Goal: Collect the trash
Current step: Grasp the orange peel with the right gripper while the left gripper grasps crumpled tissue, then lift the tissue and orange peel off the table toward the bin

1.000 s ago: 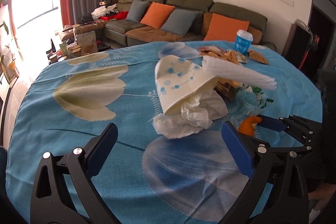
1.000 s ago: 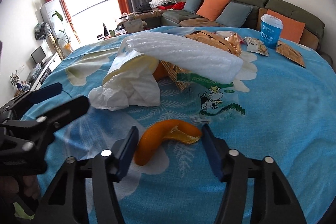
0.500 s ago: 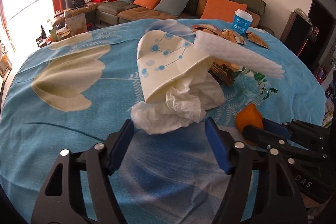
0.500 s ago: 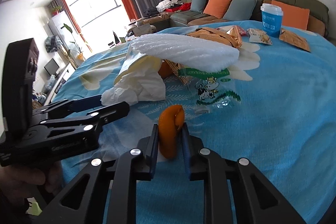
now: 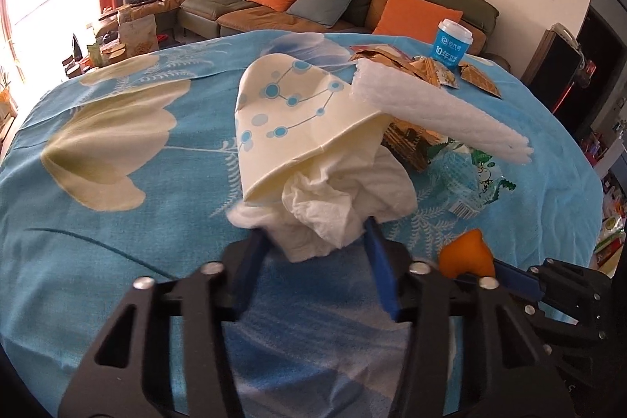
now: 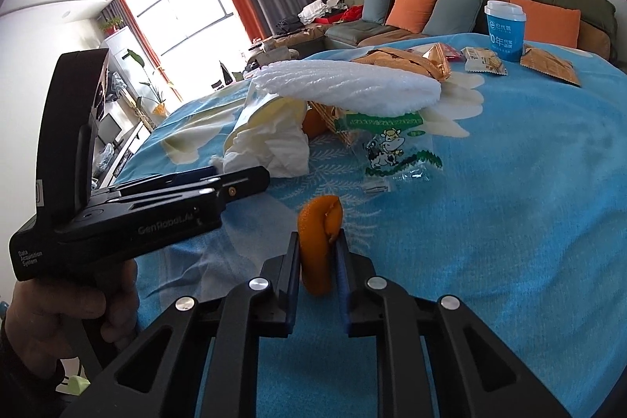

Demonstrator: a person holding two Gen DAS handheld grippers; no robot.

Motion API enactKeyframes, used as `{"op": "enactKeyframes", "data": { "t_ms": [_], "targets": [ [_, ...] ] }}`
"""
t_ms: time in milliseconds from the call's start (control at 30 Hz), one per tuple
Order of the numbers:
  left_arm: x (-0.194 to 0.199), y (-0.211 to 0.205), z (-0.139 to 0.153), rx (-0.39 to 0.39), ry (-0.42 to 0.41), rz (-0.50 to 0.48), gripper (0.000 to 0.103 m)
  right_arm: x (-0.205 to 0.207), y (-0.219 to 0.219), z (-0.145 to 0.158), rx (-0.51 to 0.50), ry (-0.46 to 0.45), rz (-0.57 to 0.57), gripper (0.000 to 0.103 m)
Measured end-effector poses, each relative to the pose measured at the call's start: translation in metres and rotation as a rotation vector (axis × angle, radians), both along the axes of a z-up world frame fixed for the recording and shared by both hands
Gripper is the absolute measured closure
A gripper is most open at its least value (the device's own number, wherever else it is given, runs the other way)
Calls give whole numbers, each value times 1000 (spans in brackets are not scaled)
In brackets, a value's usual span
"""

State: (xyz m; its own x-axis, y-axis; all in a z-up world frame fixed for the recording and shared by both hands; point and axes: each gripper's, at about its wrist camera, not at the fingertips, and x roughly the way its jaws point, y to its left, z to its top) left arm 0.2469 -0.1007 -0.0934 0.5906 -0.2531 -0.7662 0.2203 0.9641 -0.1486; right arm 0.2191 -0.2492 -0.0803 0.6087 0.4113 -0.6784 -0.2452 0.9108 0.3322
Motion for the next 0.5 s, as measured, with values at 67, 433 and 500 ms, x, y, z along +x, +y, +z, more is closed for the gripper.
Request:
{"op": "enactKeyframes", "data": {
  "t_ms": [67, 433, 500],
  "targets": [
    [0, 2, -1, -15, 2, 9, 76, -1, 0, -1, 0, 0, 0, 88],
    [-11, 7, 2, -93, -12, -22, 98, -12, -6, 1, -14, -5, -17, 88],
    [-18, 5, 8, -88, -39, -31, 98, -14, -6, 3, -17, -9, -21, 88]
  ]
}}
